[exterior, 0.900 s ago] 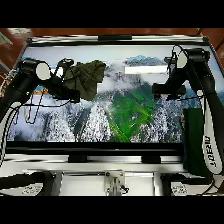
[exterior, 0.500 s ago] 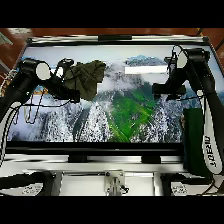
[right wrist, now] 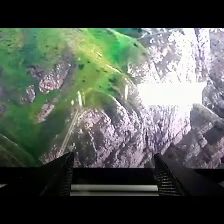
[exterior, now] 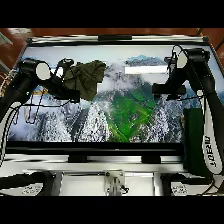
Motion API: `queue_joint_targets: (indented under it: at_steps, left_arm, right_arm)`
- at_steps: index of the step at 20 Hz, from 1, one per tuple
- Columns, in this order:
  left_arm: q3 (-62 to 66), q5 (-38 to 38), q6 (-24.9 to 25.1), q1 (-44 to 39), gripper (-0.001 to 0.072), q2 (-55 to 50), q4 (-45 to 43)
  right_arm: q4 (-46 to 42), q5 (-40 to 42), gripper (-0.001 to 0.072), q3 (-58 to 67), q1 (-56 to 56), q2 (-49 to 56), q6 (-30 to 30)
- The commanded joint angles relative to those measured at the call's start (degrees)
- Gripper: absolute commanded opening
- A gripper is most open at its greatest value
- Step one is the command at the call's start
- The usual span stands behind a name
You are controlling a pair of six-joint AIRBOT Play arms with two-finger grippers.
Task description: Fold the shirts.
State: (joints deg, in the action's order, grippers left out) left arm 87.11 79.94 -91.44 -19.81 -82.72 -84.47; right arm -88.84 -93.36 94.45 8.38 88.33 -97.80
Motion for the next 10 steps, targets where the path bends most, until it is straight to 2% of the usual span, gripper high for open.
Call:
queue_joint_targets:
  at_steps: [1, 3, 4, 5, 7, 10]
  left_arm:
    - [-0.02, -1.92, -1.01, -0.22, 0.0602, -0.15, 3.26]
    - [-0.02, -6.29, -0.81, -0.17, 0.0601, -0.83, 3.54]
    - [-0.02, -7.02, 1.33, -0.2, 0.0545, -1.62, 2.45]
    - [0.0, -7.93, 4.07, -0.02, 0.0523, -2.99, 0.76]
    - [2.25, -7.96, 3.87, 2.58, 0.0652, -7.48, -1.7]
    - [9.92, -10.54, 2.64, 10.08, 0.0652, -16.04, -1.42]
  right_arm:
    - [0.39, -4.46, 0.0629, 0.04, 0.07, 0.02, 1.42]
    - [0.76, -4.13, 0.0629, 0.04, 0.07, 0.02, 1.4]
    - [1.46, -3.5, 0.0629, 0.04, 0.07, 0.02, 1.38]
    - [1.97, -2.64, 0.0629, 0.04, 0.07, 0.02, 1.29]
    - [3.72, -0.33, 0.0629, 0.04, 0.07, 0.02, 0.96]
    - [8.9, 4.35, 0.0629, 0.04, 0.07, 0.02, 1.09]
